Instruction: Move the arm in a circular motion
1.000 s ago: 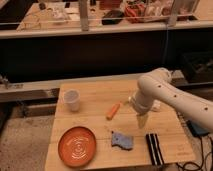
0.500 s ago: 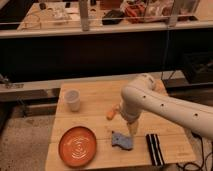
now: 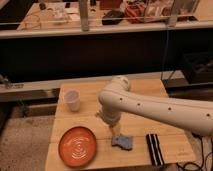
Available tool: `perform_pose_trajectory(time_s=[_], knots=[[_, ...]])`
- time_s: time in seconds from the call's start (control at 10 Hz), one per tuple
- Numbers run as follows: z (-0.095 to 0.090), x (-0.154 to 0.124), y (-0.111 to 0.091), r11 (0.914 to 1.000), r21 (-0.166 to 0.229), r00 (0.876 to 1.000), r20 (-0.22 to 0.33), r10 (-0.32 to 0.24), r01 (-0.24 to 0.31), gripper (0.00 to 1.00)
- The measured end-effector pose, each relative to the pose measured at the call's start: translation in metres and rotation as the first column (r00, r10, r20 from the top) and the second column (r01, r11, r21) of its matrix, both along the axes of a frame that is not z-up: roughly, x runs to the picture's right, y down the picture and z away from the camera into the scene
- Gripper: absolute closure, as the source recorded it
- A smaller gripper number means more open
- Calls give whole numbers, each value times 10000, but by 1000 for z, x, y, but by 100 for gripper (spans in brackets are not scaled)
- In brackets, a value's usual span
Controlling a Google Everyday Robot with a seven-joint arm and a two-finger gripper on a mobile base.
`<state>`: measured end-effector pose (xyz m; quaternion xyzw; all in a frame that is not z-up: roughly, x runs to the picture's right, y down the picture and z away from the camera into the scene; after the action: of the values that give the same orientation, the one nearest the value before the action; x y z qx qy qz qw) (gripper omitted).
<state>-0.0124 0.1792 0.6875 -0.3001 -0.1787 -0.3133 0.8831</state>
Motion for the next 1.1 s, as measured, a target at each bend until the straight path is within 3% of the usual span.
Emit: perform_pose_trajectory(time_s=[0.2,0.5,0.8,1.1], knots=[[24,-30,-15,9990,-3,9988,176,-455,455,20],[59,-41,-49,9965,230,9968,-13,-801,801,20],[96,-37,-114,9955,691,9979,-103,-643,648,20],[124,-17,-162,9948,964,9983,-504,-295,343,20]])
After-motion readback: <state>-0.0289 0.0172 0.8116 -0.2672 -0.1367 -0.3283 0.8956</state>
